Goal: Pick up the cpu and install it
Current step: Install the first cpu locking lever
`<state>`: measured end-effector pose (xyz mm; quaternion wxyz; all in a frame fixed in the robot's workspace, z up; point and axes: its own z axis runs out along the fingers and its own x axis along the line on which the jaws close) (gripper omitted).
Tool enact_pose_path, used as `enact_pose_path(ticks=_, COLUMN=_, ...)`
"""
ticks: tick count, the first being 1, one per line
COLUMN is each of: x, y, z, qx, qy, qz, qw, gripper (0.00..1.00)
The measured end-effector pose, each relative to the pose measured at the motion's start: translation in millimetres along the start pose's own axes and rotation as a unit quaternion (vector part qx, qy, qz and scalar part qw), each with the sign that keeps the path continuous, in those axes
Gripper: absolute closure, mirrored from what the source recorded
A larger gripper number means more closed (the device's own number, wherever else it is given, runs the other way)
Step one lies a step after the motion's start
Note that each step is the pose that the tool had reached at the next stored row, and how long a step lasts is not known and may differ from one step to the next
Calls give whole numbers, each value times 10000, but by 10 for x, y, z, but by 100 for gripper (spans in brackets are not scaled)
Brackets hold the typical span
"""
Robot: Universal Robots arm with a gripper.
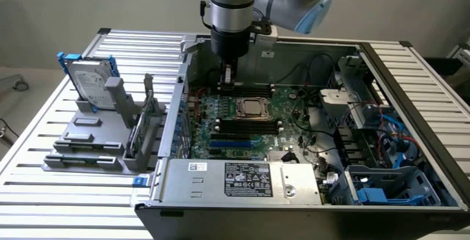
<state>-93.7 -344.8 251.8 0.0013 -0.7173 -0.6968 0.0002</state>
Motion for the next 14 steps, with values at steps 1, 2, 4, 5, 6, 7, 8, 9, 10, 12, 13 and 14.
enact_pose_path(ticks=1, x=0, y=0, z=0, qx=-1, qy=-12, qz=-68, qw=10000, gripper=89)
enact_pose_path(ticks=2, x=0, y=0, z=1, qx=-3, qy=-26, qz=-137, qw=9999, gripper=89)
enact_pose_path(ticks=4, x=0, y=0, z=2, qx=-6, qy=-55, qz=-272, qw=9996, gripper=89)
enact_pose_path(ticks=5, x=0, y=0, z=2, qx=-8, qy=-70, qz=-341, qw=9994, gripper=89)
enact_pose_path(ticks=6, x=0, y=0, z=2, qx=-11, qy=-83, qz=-413, qw=9991, gripper=89)
enact_pose_path(ticks=7, x=0, y=0, z=2, qx=-13, qy=-95, qz=-474, qw=9988, gripper=89)
enact_pose_path(ticks=8, x=1, y=0, z=2, qx=-14, qy=-106, qz=-508, qw=9987, gripper=89)
enact_pose_path(ticks=9, x=0, y=0, z=2, qx=-16, qy=-109, qz=-511, qw=9986, gripper=89)
enact_pose_path(ticks=10, x=0, y=0, z=2, qx=-16, qy=-110, qz=-511, qw=9986, gripper=89)
enact_pose_path(ticks=12, x=1, y=0, z=2, qx=-16, qy=-99, qz=-511, qw=9986, gripper=89)
enact_pose_path(ticks=13, x=1, y=0, z=2, qx=-16, qy=-98, qz=-510, qw=9986, gripper=89)
enact_pose_path(ticks=14, x=1, y=0, z=2, qx=-16, qy=-97, qz=-510, qw=9986, gripper=89)
